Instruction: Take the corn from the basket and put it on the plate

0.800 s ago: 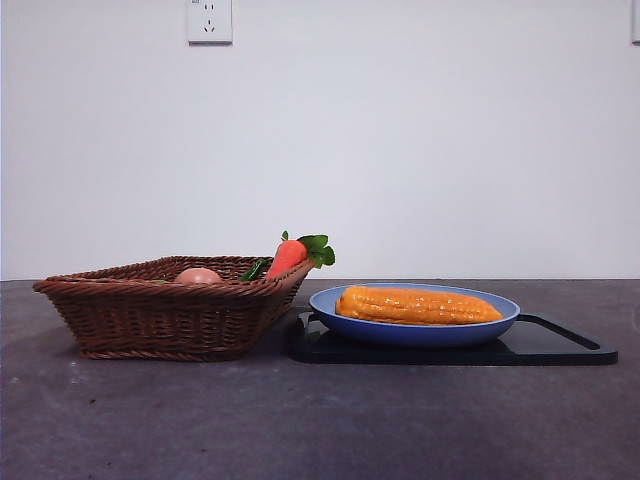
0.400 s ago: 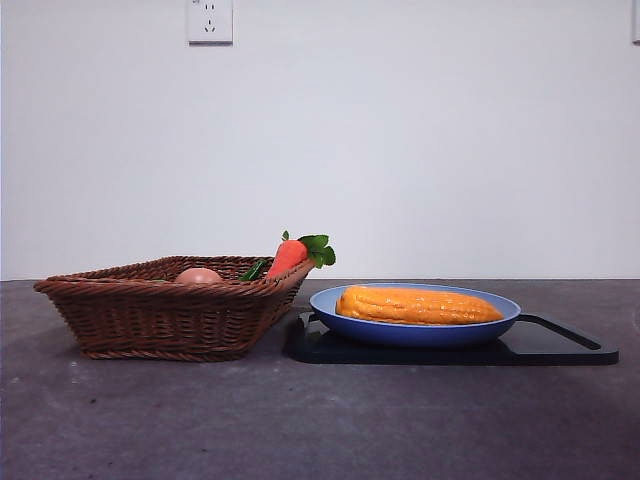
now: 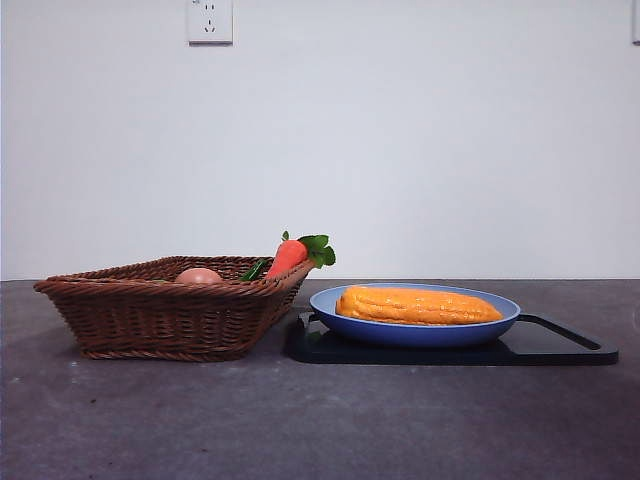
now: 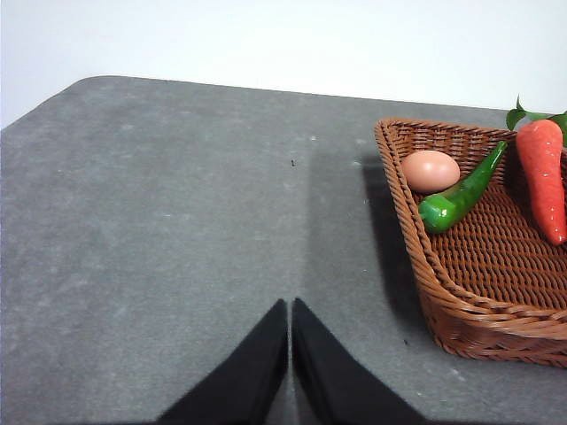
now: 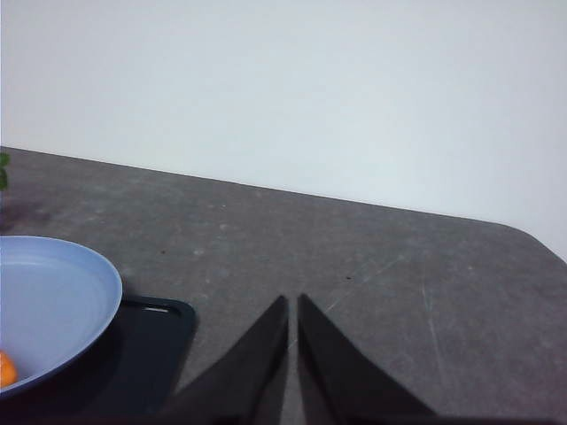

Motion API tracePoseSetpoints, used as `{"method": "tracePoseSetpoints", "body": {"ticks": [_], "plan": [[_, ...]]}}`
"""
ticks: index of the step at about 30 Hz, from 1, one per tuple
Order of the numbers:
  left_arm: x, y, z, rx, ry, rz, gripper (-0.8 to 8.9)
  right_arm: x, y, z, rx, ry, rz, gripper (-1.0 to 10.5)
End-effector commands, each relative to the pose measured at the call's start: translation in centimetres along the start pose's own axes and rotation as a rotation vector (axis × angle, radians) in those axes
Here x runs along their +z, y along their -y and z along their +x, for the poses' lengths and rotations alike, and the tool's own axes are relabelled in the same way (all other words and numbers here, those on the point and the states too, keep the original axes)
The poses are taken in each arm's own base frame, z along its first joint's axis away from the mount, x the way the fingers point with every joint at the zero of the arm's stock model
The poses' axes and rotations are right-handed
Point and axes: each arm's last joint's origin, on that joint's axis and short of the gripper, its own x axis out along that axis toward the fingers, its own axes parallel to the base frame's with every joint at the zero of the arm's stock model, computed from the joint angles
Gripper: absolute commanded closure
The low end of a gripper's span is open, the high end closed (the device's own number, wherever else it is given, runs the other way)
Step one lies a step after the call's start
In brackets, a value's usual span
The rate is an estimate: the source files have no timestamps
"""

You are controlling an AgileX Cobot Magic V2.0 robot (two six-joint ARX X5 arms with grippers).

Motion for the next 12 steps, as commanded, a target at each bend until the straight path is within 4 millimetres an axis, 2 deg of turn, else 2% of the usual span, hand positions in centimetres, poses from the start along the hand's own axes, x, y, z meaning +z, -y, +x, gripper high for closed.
{"method": "tracePoseSetpoints", "body": {"ticks": [1,12], "plan": [[-0.9,-0.1,0.3,0.003,-0.030,-0.006,8.06,-0.6,0.0,-0.1,-0.009,0.001,0.033,9.4],[-0.9,-0.1,0.3,0.002,-0.030,-0.006,8.06,-2.9,-0.3,-0.3,0.007,-0.211,0.071,9.4]]}}
